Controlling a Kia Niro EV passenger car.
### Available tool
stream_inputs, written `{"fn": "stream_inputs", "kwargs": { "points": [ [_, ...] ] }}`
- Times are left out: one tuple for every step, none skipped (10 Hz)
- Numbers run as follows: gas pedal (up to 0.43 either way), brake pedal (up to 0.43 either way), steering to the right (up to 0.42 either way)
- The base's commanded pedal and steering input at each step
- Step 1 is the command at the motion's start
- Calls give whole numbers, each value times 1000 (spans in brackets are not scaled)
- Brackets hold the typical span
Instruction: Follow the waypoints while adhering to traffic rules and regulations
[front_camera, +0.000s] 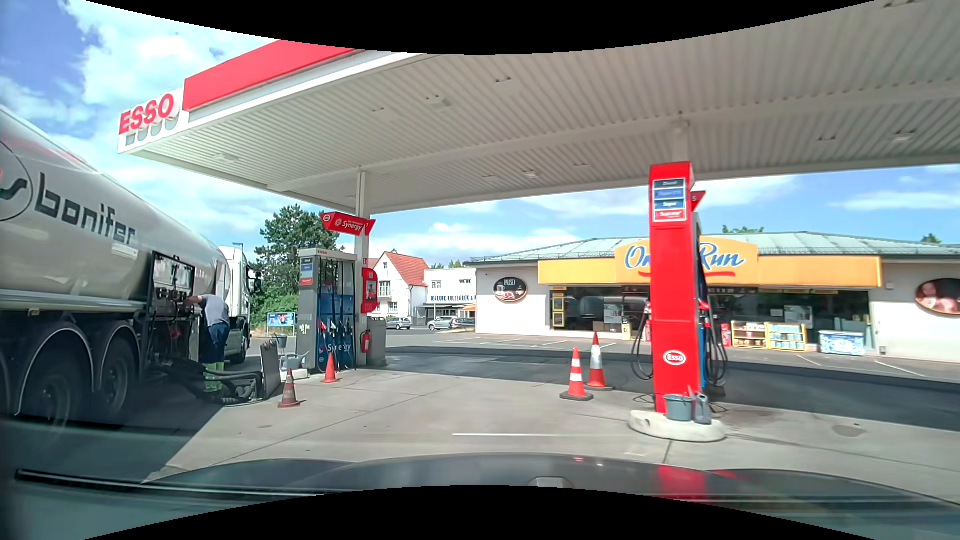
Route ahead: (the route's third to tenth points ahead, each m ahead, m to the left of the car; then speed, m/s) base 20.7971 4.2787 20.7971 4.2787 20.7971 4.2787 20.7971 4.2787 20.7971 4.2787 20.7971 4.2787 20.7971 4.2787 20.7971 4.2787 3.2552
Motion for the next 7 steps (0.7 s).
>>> {"fn": "stream_inputs", "kwargs": {
  "points": [
    [0,0,-295],
    [0,0,-294],
    [0,0,-288],
    [0,0,-273],
    [0,0,-251],
    [0,0,-233],
    [0,0,-217]
  ]
}}
